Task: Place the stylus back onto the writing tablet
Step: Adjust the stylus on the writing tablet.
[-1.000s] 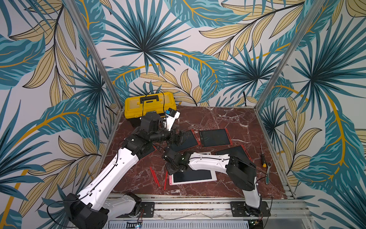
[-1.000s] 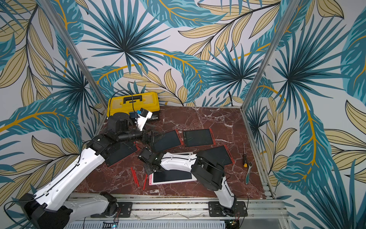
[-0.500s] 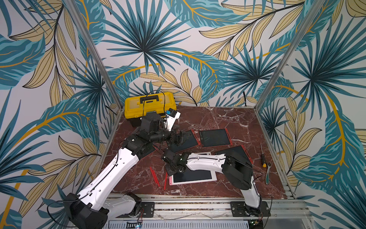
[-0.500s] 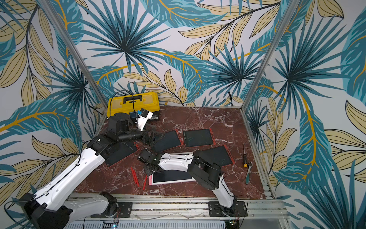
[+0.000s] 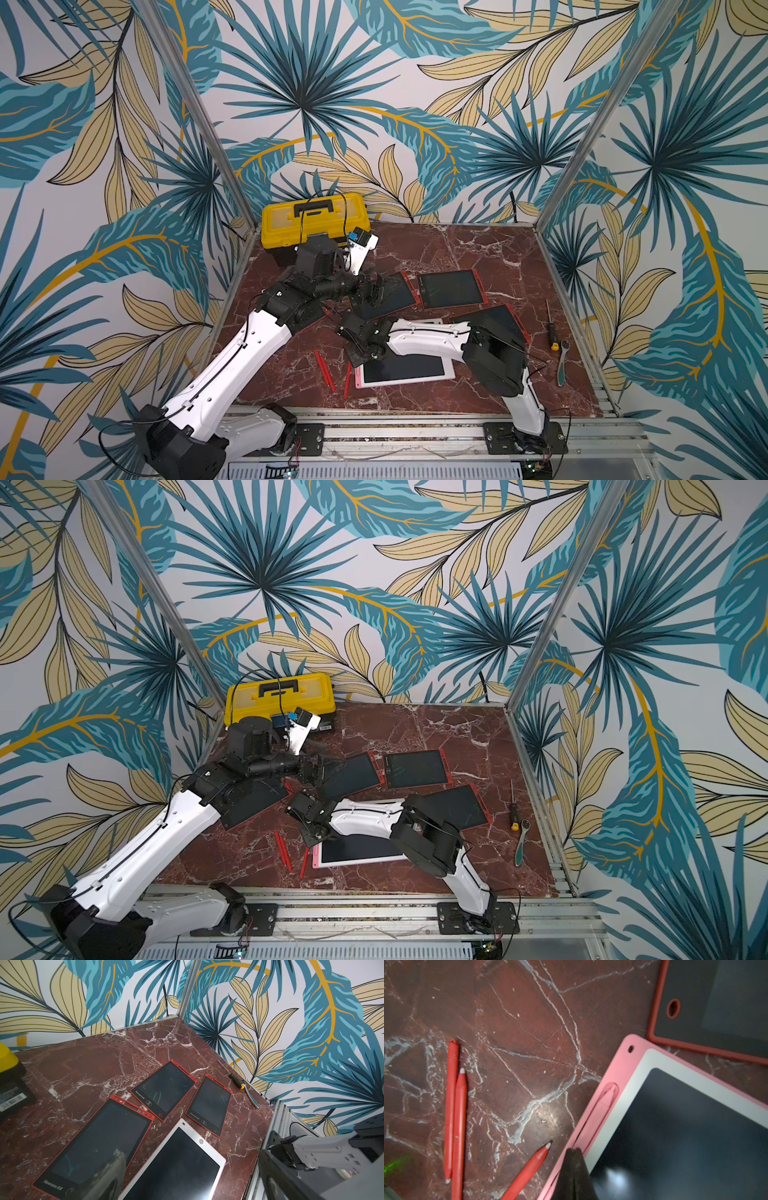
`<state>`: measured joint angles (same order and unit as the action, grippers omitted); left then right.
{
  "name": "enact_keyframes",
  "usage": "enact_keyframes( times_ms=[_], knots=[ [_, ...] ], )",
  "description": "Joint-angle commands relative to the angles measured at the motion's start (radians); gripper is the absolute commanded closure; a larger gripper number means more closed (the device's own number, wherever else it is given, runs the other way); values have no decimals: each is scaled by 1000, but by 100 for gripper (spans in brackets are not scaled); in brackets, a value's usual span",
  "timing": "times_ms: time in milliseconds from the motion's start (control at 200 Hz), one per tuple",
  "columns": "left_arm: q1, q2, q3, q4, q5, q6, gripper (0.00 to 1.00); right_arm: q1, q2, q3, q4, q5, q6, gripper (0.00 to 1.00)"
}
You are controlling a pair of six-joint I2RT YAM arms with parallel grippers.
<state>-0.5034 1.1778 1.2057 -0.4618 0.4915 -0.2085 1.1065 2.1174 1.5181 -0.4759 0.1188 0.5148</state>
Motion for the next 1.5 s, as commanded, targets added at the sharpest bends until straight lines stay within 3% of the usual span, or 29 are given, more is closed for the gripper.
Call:
enact_keyframes(
  times_ms=[0,250,786,1172,1497],
  knots=[
    [-3,-23,-11,-12,-8,8,0,0,56,6,-79,5,-10,100],
    [-4,-18,-5,-16,-19,9,0,1,114,76,-193,33,-14,100],
    [-4,-30,48,-64,-53,37,0,0,62,78,-120,10,-9,100],
    [-4,-46,75,-86,-49,37,0,-8,112,160,-232,70,12,100],
    [-4,-57,82,-86,-82,24,0,-34,43,154,-173,55,1,100]
  ],
)
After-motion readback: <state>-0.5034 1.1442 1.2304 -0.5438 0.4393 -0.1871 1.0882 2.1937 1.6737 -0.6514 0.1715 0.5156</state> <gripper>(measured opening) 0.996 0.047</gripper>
